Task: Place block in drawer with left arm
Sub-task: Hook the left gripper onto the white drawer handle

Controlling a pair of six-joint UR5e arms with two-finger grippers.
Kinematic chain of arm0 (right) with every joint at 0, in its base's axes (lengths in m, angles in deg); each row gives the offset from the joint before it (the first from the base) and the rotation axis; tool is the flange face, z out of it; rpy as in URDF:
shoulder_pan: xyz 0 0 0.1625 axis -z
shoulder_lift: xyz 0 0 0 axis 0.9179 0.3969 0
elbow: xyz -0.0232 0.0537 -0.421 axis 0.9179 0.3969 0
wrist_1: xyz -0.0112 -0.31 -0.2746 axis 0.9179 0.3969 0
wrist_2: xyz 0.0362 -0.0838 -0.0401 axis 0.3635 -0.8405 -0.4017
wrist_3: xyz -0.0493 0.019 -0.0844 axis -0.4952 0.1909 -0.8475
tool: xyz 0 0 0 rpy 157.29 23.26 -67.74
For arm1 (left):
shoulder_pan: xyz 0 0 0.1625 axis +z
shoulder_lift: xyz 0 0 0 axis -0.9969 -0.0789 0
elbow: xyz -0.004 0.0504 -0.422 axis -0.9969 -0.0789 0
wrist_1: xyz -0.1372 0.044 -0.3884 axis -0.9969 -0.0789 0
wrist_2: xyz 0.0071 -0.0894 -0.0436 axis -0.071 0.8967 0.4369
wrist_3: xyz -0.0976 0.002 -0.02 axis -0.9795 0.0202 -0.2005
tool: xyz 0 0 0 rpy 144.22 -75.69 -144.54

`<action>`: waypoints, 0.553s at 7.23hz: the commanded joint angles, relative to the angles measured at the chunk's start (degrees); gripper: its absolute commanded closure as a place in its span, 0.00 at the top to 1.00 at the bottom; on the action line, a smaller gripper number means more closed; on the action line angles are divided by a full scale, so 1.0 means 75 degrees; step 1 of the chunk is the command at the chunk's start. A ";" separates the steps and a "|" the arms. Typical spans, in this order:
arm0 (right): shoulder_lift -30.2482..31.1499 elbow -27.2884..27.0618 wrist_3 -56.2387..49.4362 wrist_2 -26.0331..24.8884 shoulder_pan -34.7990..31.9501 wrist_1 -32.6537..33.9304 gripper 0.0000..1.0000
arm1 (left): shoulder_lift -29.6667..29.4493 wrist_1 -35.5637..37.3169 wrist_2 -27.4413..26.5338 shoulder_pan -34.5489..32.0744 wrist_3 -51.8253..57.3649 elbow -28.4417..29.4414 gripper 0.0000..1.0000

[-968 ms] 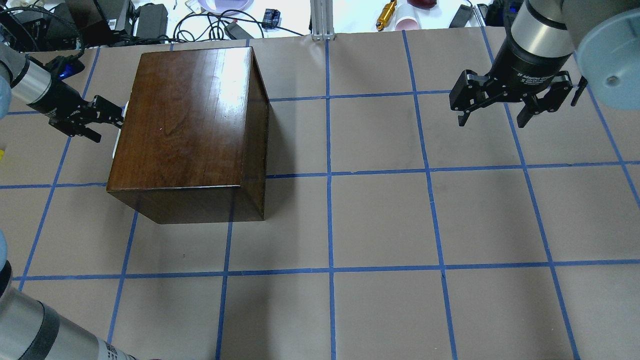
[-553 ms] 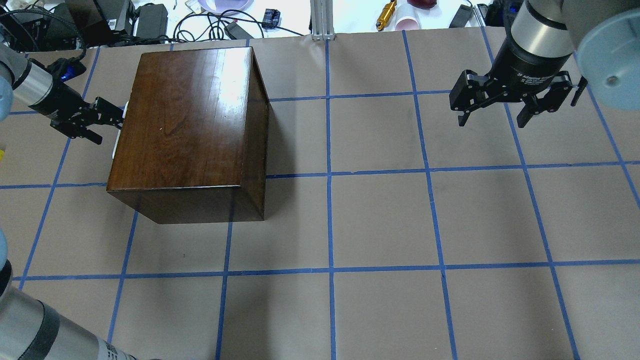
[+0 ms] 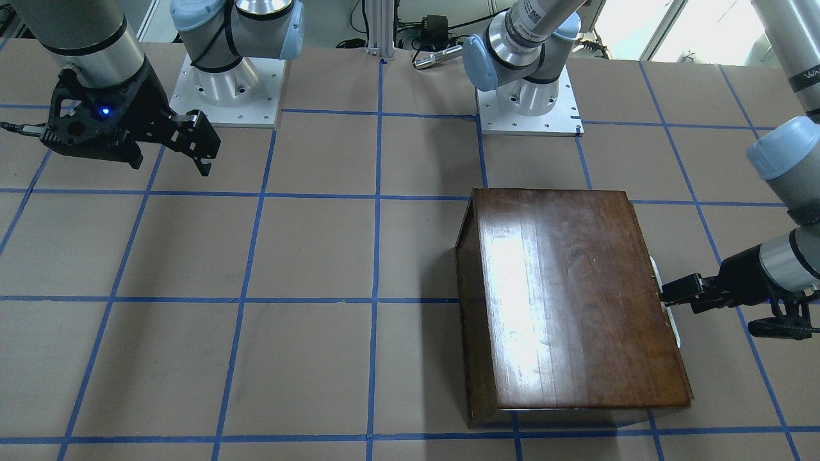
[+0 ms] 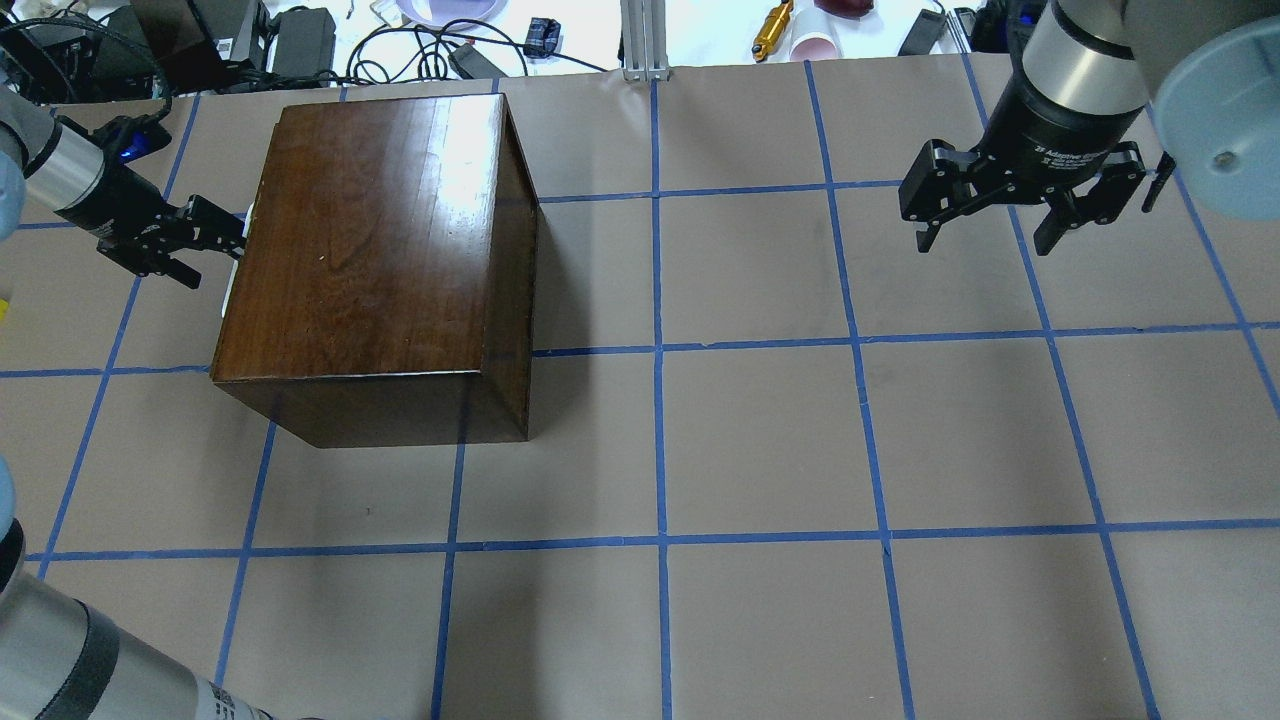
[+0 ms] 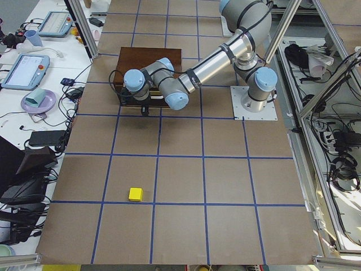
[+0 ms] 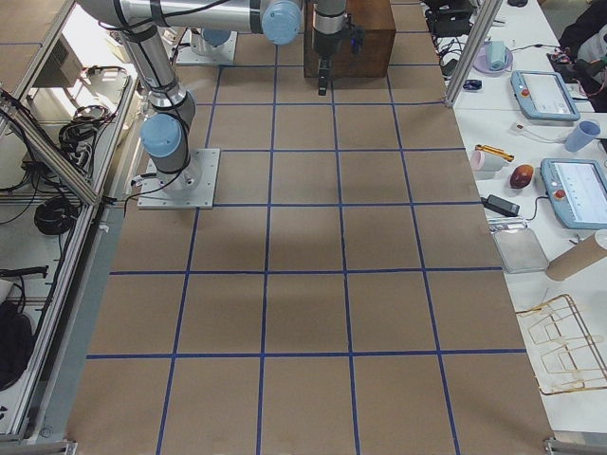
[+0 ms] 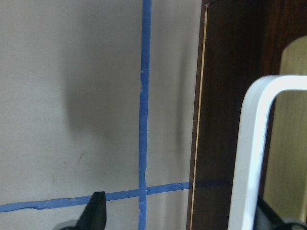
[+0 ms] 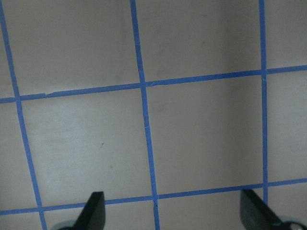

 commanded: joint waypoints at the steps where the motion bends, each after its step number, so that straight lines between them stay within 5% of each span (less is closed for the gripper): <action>1: 0.0000 0.0000 0.0000 0.0000 0.0000 0.0000 1.00 | -0.0004 0.0016 -0.0094 0.0000 0.0228 0.0051 1.00; 4: 0.0000 0.0000 0.0000 0.0000 0.0000 0.0000 1.00 | -0.0004 0.0016 -0.0094 0.0000 0.0323 0.0063 1.00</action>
